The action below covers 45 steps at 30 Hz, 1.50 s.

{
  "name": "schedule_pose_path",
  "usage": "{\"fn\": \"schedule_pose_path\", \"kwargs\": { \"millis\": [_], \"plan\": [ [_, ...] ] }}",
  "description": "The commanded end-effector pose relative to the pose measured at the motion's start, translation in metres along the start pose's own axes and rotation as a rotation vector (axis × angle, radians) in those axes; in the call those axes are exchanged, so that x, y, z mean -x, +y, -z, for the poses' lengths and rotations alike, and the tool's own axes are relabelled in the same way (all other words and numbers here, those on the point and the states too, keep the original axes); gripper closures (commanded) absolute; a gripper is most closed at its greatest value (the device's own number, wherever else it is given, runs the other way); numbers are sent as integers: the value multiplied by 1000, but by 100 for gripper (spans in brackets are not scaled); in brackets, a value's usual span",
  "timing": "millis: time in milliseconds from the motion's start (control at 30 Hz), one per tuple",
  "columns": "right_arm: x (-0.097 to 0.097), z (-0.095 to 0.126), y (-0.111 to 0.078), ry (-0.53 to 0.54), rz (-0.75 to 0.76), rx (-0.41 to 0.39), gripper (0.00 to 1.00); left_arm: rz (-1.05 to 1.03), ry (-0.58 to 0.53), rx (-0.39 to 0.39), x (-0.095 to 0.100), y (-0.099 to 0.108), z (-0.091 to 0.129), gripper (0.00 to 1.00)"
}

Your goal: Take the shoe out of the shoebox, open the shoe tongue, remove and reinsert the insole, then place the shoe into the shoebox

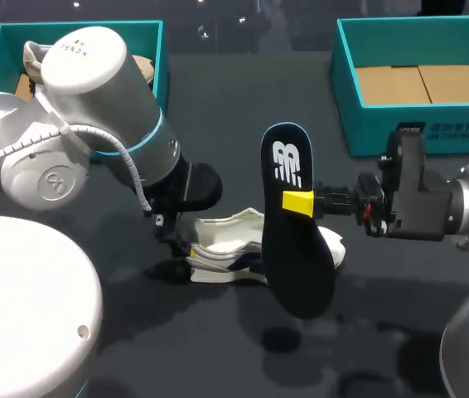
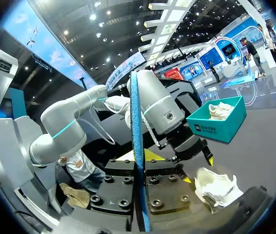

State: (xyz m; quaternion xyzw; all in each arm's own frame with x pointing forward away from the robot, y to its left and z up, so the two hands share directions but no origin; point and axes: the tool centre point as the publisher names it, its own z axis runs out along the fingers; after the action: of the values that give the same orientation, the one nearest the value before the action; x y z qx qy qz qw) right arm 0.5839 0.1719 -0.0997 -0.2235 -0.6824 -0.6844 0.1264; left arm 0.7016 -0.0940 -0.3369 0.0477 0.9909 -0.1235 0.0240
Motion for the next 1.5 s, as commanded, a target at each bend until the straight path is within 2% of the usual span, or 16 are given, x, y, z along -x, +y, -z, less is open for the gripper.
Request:
{"fn": "schedule_pose_path", "kwargs": {
  "millis": [33, 433, 833, 1067, 1267, 1500],
  "plan": [
    [-7, -5, 2, -20, 0, 3, 100, 1, 2, 34, 1, -3, -1, 0],
    [-7, -5, 2, -20, 0, 3, 100, -18, 11, 33, 4, -13, 11, 0],
    [-7, -5, 2, -20, 0, 3, 100, -37, -2, 29, 19, -39, 14, 0],
    [-7, -5, 2, -20, 0, 3, 100, -31, 0, 30, 31, -56, 4, 0],
    [-7, -5, 2, -20, 0, 3, 100, 7, 0, 33, 43, -69, -14, 0],
    [-7, -5, 2, -20, 0, 3, 100, 13, 15, 38, 44, -79, -33, 4]
  ]
}}
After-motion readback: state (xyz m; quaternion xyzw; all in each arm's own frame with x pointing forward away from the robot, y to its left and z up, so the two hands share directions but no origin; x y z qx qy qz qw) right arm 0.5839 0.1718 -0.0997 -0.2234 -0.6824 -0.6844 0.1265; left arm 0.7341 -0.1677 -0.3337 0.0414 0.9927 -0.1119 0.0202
